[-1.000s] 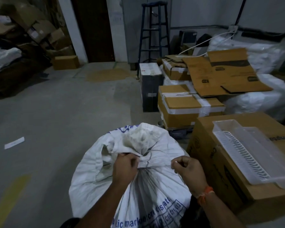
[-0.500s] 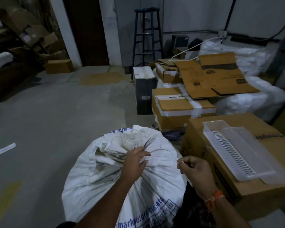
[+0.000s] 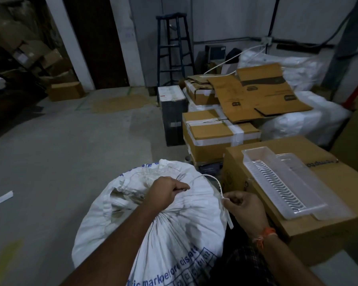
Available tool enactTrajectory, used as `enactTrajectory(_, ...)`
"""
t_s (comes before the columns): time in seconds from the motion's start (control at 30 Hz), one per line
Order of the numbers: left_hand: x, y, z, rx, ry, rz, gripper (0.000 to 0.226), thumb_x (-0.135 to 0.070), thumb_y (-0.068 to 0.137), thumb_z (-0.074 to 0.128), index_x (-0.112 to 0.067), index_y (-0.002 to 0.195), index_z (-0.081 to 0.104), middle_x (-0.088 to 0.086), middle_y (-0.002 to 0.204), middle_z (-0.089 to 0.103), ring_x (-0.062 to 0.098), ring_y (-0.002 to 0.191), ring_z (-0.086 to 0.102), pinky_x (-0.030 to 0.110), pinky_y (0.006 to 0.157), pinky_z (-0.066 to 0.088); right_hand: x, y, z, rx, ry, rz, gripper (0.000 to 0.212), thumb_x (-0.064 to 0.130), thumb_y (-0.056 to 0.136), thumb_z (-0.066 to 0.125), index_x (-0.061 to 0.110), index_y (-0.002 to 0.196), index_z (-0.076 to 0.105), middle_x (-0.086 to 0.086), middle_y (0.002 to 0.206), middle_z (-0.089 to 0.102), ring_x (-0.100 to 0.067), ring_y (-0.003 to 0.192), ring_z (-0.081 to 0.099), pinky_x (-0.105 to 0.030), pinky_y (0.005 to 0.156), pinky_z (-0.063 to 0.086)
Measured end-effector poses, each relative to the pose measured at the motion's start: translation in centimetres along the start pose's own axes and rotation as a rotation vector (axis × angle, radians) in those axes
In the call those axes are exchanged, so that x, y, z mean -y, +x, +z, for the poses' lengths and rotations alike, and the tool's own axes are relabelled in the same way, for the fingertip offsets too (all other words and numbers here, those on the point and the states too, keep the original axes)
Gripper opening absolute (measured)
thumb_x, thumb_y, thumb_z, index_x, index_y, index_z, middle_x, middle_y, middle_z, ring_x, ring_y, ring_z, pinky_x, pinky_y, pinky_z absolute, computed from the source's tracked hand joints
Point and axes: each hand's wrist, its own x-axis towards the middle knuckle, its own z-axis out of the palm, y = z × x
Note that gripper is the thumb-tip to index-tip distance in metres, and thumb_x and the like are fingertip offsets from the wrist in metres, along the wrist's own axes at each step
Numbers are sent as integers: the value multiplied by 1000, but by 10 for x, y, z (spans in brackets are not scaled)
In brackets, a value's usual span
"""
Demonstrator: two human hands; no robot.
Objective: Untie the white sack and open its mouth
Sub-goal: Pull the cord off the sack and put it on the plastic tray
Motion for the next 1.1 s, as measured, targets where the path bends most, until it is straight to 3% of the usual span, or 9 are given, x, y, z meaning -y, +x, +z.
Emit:
enactTrajectory(0.1, -5, 8, -7, 50, 101, 72, 24, -18, 93, 71, -30, 110, 80, -5, 107, 81, 15, 98, 73, 25, 85, 55, -2, 4, -5, -9, -18, 2, 8, 16, 83, 79, 20, 76, 79, 8, 69, 78, -3, 66, 72, -25, 65, 56)
enactTrajectory(0.3, -2, 31, -13, 160, 379, 209, 63, 4, 76, 63, -45, 114, 74, -3, 86, 77, 21, 78, 69, 39, 79, 55, -4, 10, -17, -8, -39, 10, 17, 17, 83, 79, 28, 70, 77, 17, 70, 77, 5, 66, 69, -13, 60, 51)
enactTrajectory(0.4, -6, 40, -11, 151, 452, 321, 55, 0, 76, 68, -41, 112, 76, -2, 83, 77, 23, 76, 69, 38, 77, 54, -4, 12, -19, -7, -53, 14, 20, 18, 83, 79, 31, 69, 75, 19, 70, 77, 6, 67, 70, -17, 63, 51)
enactTrajectory(0.53, -25, 54, -10, 57, 340, 347, 22, -16, 81, 77, -30, 97, 82, -1, 83, 81, 25, 76, 73, 36, 78, 56, 1, 16, -28, -41, -59, 4, 15, 15, 83, 79, 26, 73, 78, 22, 66, 74, 13, 67, 67, -4, 60, 46)
enactTrajectory(0.6, -42, 64, -10, 20, 286, 328, 14, -22, 80, 82, -24, 94, 84, -1, 86, 82, 26, 79, 75, 38, 80, 54, 4, 19, -39, -113, -80, -2, 7, 17, 82, 79, 21, 76, 80, 20, 68, 75, 12, 68, 67, -7, 64, 47)
enactTrajectory(0.7, -81, 86, -6, 16, 282, 340, 13, -33, 88, 76, -26, 95, 83, -5, 92, 82, 22, 85, 71, 37, 84, 46, 10, 25, -66, -237, -181, -36, 4, 18, 81, 79, 21, 79, 80, 10, 70, 76, 3, 66, 68, -24, 68, 55)
enactTrajectory(0.83, -133, 130, 18, 64, 291, 266, 23, -47, 90, 69, -30, 98, 82, -9, 94, 79, 18, 94, 62, 34, 84, 46, 13, 41, -113, -314, -289, -63, 10, 16, 83, 76, 20, 91, 81, 11, 79, 76, 5, 68, 67, -11, 71, 53)
enactTrajectory(0.93, -165, 157, 41, 110, 290, 207, 26, -50, 85, 73, -28, 96, 82, -3, 92, 77, 20, 94, 62, 36, 80, 52, -1, 60, -142, -342, -450, -42, 15, 22, 82, 77, 19, 96, 81, 3, 89, 80, -7, 76, 69, -24, 78, 55)
enactTrajectory(1.1, -200, 193, 80, 267, 349, 158, 25, -49, 80, 80, -28, 93, 82, -4, 92, 79, 18, 96, 67, 34, 82, 57, -20, 80, -168, -344, -563, 33, 10, 22, 81, 76, 19, 90, 82, 3, 97, 80, -10, 82, 68, -19, 77, 45)
